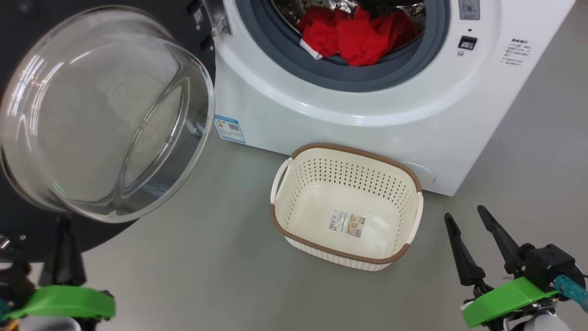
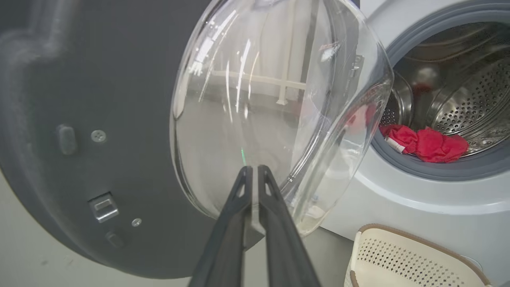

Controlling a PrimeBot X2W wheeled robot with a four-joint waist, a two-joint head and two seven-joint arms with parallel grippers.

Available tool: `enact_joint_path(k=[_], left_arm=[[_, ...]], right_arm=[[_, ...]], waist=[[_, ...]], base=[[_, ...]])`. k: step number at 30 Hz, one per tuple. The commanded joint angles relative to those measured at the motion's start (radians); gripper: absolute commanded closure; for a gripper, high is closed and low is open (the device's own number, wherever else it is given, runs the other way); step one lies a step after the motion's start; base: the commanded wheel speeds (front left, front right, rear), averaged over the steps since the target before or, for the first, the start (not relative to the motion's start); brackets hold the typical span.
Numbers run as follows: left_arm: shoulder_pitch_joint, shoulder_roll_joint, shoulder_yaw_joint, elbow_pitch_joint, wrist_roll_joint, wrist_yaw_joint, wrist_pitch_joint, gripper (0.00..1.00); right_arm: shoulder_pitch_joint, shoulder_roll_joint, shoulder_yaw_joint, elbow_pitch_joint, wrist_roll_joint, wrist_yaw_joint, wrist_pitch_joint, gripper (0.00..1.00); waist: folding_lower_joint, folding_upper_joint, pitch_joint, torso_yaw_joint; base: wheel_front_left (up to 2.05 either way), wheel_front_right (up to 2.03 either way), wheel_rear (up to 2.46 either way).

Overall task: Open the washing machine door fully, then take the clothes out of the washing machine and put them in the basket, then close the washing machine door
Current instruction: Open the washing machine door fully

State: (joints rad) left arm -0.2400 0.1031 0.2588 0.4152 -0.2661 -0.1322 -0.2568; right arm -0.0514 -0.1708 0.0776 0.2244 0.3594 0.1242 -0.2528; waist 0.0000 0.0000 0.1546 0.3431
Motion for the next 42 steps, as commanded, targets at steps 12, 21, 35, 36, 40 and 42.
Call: enact_joint_path(k=[12,21,35,36,40,42], left_arm=[[0.102,0.038,-0.143,-0.151,-0.06,0.002,-0.005,0.0],[0.145,0.066,-0.246,-0.235,-0.08,0.002,-0.005,0.0],[0.17,0.068,-0.325,-0.309,-0.103,0.002,-0.005,0.0],[0.171,0.069,-0.33,-0.311,-0.106,0.002,-0.005,0.0],[0.172,0.066,-0.34,-0.317,-0.108,0.002,-0.005,0.0],[0.173,0.064,-0.34,-0.318,-0.109,0.002,-0.005,0.0]], right_arm=[[0.054,0.015,-0.046,-0.04,0.008,0.007,-0.009,0.0],[0.061,0.028,-0.118,-0.061,0.003,0.007,-0.009,0.0],[0.066,0.055,-0.176,-0.084,0.002,0.007,-0.009,0.0],[0.068,0.056,-0.178,-0.084,0.002,0.007,-0.009,0.0],[0.073,0.059,-0.184,-0.088,0.004,0.007,-0.009,0.0],[0.075,0.059,-0.187,-0.089,0.005,0.007,-0.009,0.0]], waist=[[0.0,0.0,-0.042,-0.067],[0.0,0.0,-0.031,-0.138],[0.0,0.0,-0.023,-0.273],[0.0,0.0,-0.024,-0.28],[0.0,0.0,-0.025,-0.303],[0.0,0.0,-0.025,-0.309]], base=[[0.0,0.0,0.0],[0.0,0.0,0.0],[0.0,0.0,0.0],[0.0,0.0,0.0],[0.0,0.0,0.0],[0.0,0.0,0.0]])
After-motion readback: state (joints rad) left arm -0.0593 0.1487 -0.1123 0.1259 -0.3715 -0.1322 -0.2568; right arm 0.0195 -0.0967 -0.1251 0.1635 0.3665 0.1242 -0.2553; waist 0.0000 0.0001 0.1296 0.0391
